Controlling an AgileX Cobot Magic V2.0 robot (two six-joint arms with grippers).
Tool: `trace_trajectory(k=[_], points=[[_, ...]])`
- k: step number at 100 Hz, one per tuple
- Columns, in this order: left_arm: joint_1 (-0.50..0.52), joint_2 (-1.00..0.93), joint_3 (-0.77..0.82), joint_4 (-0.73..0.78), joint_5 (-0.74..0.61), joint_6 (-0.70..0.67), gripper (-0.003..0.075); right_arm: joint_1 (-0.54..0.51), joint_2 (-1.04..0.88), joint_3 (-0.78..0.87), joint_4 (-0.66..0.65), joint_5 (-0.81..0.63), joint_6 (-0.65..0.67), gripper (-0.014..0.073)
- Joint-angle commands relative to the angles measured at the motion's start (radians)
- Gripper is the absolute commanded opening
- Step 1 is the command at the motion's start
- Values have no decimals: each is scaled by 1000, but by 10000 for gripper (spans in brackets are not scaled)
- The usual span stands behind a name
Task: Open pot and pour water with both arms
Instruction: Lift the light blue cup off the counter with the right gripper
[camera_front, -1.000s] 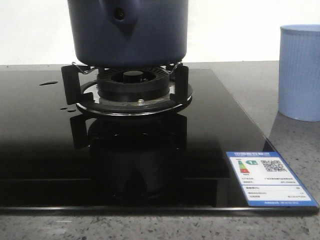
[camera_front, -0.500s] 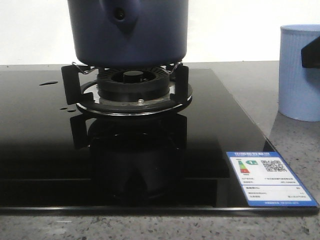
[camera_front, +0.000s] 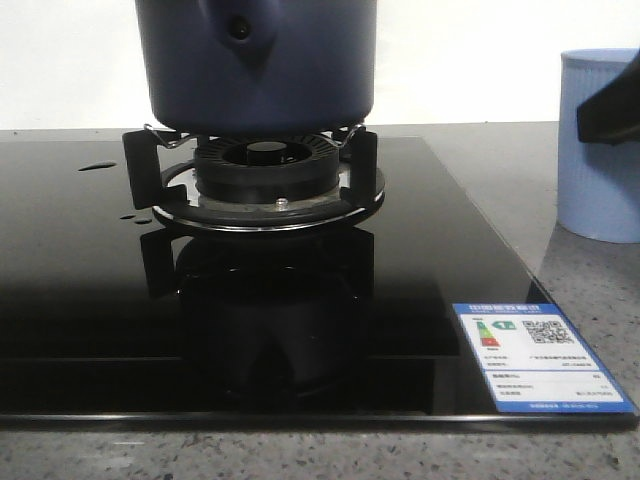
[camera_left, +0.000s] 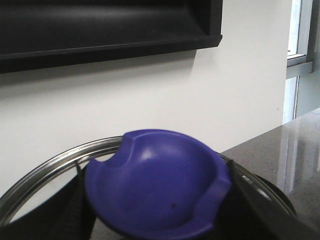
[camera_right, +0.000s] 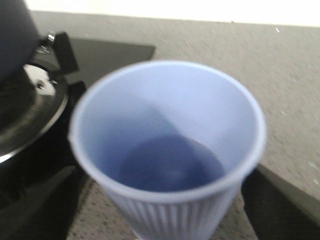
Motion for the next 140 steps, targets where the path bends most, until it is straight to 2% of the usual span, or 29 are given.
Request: trace_trajectory(k=[1,56,65,89,96,106,121,140], points=[[1,-18,-32,-113,25,-9,190,32,-5,-25,-8,-100,-9,594],[-26,-18,-32,-113,25,-9,190,48,107,-25,-8,-214,14,577],[-26,-18,-32,-113,25,-9,190,48,107,-25,-8,-216,18,513],[-26,-18,-32,-113,25,-9,190,48,107,-25,-8,-205,18,247],[-26,-18,-32,-113,25,-9,190,48,103,-25,-8,-205,18,211],[-26,-18,-32,-113,25,-9,190,48,71,-27,-11,-205,18,203],[-26,-18,-32,-113,25,-9,190,48,6,-94,-96,-145,18,204],[-26,-18,-32,-113,25,-9,190,48,2,-327,-223,85,18,204]])
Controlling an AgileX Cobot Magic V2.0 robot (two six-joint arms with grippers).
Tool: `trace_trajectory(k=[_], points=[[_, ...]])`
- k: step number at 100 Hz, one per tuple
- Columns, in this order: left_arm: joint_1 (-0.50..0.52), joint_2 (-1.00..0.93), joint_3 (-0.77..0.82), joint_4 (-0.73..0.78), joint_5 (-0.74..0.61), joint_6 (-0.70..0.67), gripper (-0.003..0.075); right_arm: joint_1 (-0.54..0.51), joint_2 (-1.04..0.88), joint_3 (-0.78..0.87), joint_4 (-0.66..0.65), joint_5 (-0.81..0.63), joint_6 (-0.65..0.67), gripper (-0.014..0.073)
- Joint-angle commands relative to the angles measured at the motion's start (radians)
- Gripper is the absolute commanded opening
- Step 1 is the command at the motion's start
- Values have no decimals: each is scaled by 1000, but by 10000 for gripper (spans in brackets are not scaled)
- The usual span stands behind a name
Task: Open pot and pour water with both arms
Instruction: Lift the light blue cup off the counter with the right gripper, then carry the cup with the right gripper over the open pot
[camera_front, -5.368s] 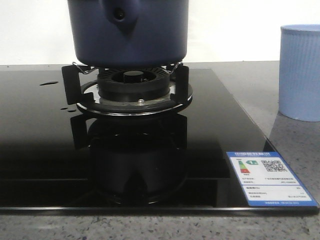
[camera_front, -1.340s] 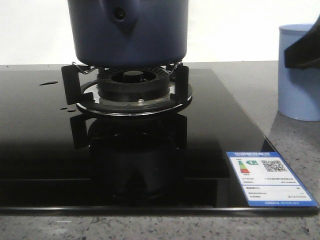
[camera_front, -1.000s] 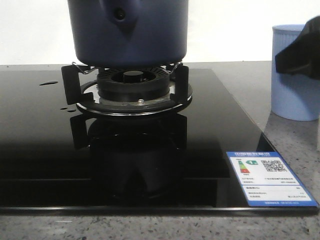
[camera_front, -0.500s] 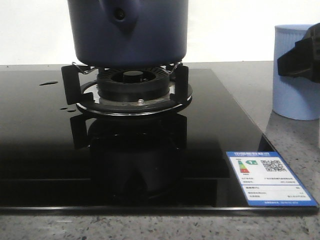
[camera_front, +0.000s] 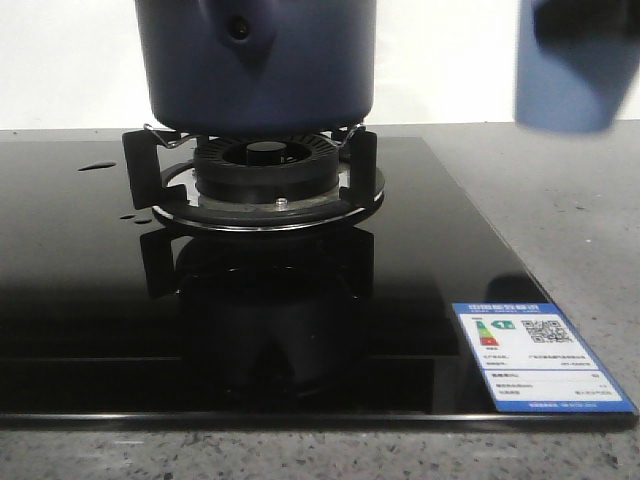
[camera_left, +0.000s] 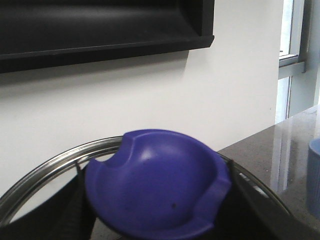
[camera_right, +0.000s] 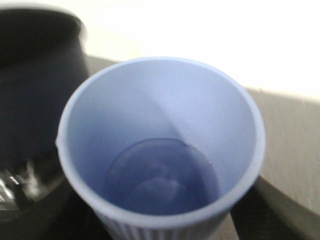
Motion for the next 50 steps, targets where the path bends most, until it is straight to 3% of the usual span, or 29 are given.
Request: trace_trajectory(k=[1,36,50], points=[[-8,-18,-32,-113,25,-9,190,-1,-13,-136,-73,14,0,204],[-8,-18,-32,-113,25,-9,190,-1,176,-540,-110,327,-5,204],[-8,-18,-32,-113,25,-9,190,14,258,-648,-114,421,-84,204]])
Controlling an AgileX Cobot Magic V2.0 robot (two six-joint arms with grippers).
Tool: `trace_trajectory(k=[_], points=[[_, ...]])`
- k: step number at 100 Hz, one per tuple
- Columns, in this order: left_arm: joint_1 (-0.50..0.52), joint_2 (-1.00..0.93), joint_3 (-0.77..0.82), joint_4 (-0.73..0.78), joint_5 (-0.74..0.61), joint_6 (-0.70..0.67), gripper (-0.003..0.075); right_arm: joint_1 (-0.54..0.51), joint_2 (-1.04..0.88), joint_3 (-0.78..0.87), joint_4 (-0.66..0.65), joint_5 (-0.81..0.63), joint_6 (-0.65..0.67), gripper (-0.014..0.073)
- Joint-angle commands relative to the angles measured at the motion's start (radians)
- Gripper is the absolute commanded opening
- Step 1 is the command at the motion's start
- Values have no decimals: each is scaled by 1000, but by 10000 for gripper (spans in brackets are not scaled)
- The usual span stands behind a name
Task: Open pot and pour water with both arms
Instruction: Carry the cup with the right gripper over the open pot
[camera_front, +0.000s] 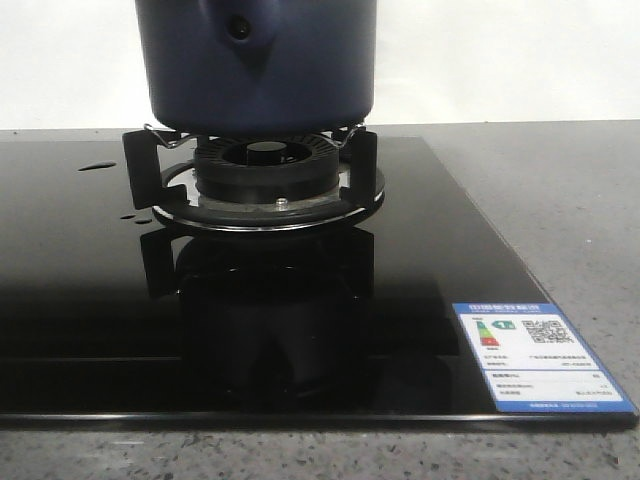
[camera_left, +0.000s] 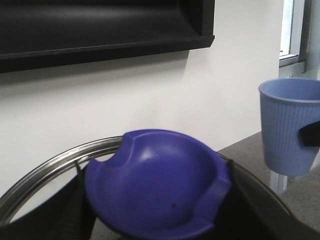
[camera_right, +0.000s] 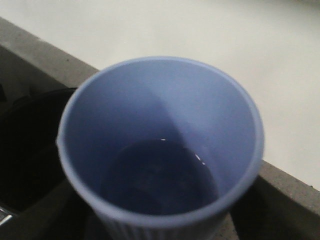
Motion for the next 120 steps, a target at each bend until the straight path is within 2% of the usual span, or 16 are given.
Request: trace_trajectory(k=[1,24,49,64,87,120], points=[[-8,-18,-32,-113,25,-9,190,14,26,-96,-2,-25,-60,204],[-8,-18,-32,-113,25,-9,190,76,108,-196,-54,-3,-143,204],[-8,-18,-32,-113,21,-9,190,125,146,-235,-245,-13,-143,204],[-8,-18,-32,-113,19,-9,190,148,167,-235,-404,-13,-143,204],[-8,-18,-32,-113,17,-9,190,150,180,-235,-466,-60,-143,204],[-8,-18,-32,-113,15,-9,190,150,186,-235,-651,-117,-143,204]])
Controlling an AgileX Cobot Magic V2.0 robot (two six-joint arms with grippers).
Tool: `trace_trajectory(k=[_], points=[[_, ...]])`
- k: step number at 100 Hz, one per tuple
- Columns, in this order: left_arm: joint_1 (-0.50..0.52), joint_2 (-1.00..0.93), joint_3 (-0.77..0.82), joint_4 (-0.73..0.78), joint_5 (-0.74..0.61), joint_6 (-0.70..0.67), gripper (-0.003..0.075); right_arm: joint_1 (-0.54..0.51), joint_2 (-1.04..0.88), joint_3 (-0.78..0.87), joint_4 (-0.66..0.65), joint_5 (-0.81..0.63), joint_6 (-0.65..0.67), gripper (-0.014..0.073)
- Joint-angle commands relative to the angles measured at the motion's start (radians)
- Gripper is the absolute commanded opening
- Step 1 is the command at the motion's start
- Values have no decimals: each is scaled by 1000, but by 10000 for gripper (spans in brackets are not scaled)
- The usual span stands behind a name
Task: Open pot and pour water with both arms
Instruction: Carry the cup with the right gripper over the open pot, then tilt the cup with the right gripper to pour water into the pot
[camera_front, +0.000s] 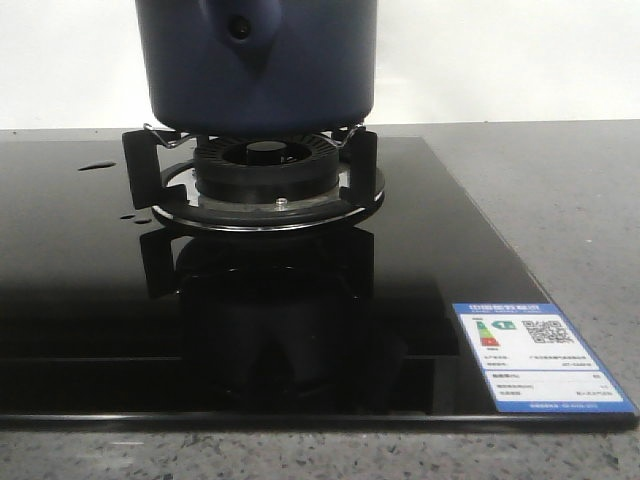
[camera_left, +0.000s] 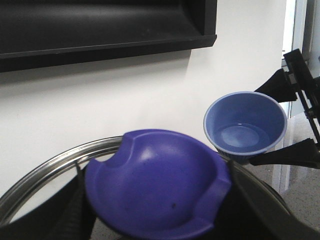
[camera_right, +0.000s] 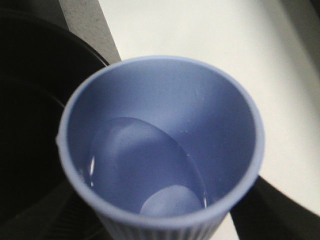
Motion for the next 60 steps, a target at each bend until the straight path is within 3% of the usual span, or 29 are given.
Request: trace_trajectory(k=[1,60], points=[[-8,-18,-32,-113,21,-9,190,1,-27,-39,-54,-124,-8,204],[-8,-16,-32,-113,21,-9,190,2,26,-39,-249,-204,-8,204]])
